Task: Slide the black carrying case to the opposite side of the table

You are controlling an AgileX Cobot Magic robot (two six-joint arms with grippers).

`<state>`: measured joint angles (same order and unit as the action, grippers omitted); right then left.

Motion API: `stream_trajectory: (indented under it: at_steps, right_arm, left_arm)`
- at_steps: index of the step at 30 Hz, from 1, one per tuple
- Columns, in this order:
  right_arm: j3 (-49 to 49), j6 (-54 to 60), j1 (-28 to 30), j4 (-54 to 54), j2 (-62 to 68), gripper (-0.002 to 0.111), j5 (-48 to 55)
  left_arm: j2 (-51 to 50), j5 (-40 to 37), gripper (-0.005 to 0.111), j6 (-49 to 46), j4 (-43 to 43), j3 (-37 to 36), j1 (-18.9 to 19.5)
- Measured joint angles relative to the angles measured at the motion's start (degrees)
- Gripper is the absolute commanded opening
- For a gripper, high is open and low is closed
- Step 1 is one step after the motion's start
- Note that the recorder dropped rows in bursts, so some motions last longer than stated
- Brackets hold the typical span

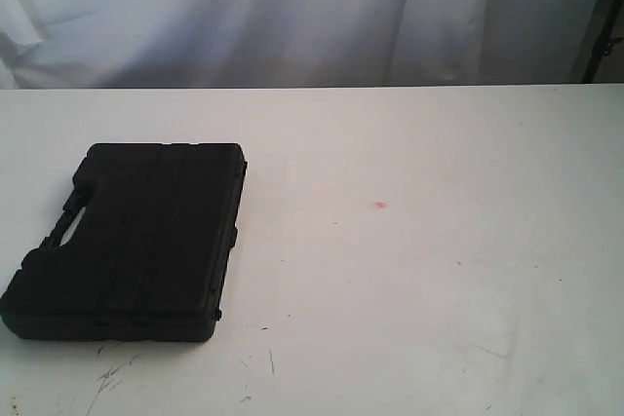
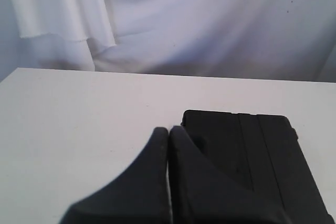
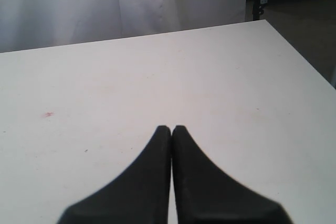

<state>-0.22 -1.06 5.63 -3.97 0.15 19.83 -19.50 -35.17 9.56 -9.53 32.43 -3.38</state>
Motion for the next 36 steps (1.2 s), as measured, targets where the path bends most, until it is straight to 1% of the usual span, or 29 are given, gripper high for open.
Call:
stream_trajectory:
  at_steps: [3,8,10,13,18,23,30,36]
  right_arm:
    - [0.0,0.0,0.0,0.0,0.0,0.0,0.0]
    - [0.0,0.0,0.0,0.0,0.0,0.0,0.0]
    - [0.0,0.0,0.0,0.0,0.0,0.0,0.0]
    - [0.0,0.0,0.0,0.0,0.0,0.0,0.0]
    - [0.0,0.0,0.0,0.0,0.0,0.0,0.0]
    - [0.0,0.0,0.0,0.0,0.0,0.0,0.0]
    - [0.0,0.0,0.0,0.0,0.0,0.0,0.0]
    - [0.0,0.0,0.0,0.0,0.0,0.0,0.0]
  left_arm:
    - [2.3,3.6,0.0,0.3,2.3,-3.5,0.6]
    - [9.9,13.2,0.0,0.5,7.8,-11.7,4.6]
    - [13.1,14.7,0.0,0.3,10.0,-15.3,6.2]
    - [17.3,15.4,0.0,-0.2,12.0,-20.1,7.1]
    - [19.3,14.7,0.0,-3.2,13.0,-25.2,7.4]
    - [19.3,11.1,0.0,-7.6,13.0,-26.3,7.4]
    - [19.3,11.2,0.0,-8.9,13.4,-29.3,3.8]
    - [19.3,13.0,0.0,-8.8,13.5,-32.2,3.3]
